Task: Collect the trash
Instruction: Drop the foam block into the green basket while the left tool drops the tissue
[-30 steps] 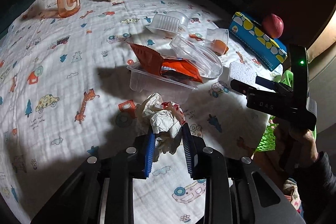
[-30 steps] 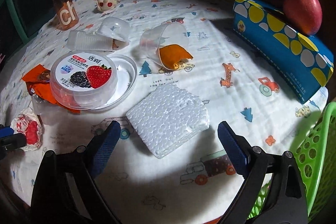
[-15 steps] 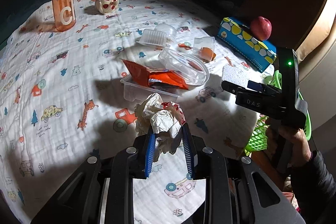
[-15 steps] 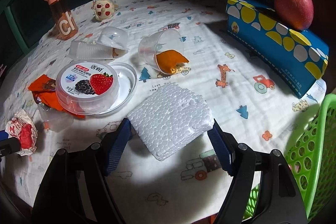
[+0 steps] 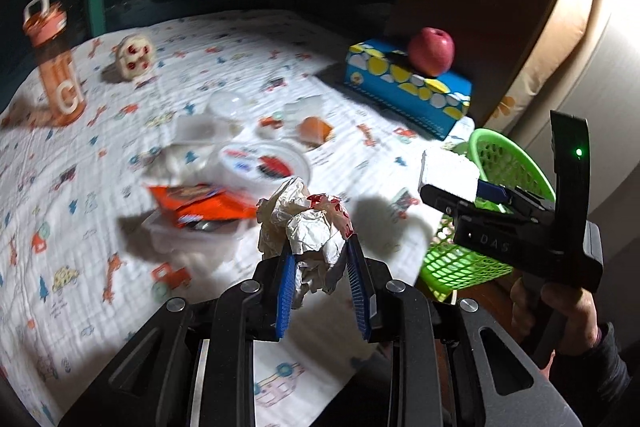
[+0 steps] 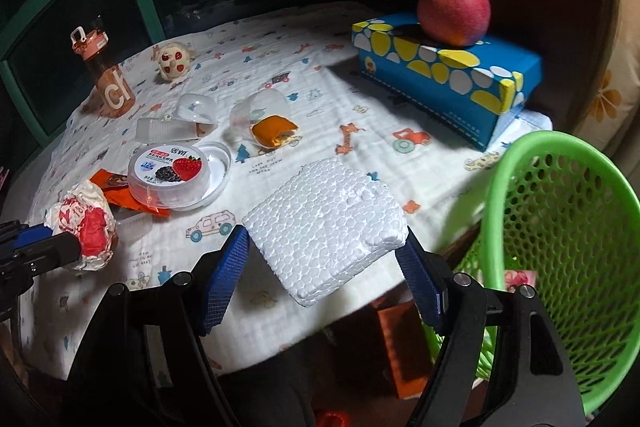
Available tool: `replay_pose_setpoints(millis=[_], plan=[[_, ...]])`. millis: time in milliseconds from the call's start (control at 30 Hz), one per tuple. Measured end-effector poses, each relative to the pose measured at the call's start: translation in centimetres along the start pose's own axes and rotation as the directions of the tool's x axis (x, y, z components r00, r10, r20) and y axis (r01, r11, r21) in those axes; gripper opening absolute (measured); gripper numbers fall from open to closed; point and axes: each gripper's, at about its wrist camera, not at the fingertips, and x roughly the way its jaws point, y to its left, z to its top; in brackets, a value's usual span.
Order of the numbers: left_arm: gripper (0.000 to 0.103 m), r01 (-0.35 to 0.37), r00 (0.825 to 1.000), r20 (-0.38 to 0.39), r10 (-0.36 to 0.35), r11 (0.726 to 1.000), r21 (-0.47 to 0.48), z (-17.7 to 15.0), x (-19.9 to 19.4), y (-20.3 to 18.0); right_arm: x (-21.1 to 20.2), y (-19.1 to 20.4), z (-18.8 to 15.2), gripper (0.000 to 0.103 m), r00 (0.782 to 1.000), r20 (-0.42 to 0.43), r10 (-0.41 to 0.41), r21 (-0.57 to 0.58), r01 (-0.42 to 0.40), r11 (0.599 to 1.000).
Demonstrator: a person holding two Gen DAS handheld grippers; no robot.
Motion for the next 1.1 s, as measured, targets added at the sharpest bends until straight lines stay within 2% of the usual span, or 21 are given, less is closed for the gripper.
replay_pose_setpoints(millis=[367, 700, 1100], plan=[[0.025, 0.125, 0.992, -0.009, -0.125, 0.983, 0.131, 3.8, 2.2, -7.9, -4.4, -5.6, -1.7, 0.074, 0.992, 0.035, -0.122, 0.101, 0.118, 0.988], [0.025, 0.241, 0.970, -0.037, -0.239, 0.946, 0.218, 6.0, 4.5, -14.7, -6.9, -11.0, -3.3, 0.075, 0.972, 0.032, -0.231, 0.184, 0.221, 0.958], [0.025, 0.324, 0.946, -0.096, -0.310, 0.910, 0.259, 6.6, 7.7, -19.7, -8.0, -15.8, -5.4, 0.077, 0.959, 0.002, -0.284, 0.273, 0.273, 0.922]])
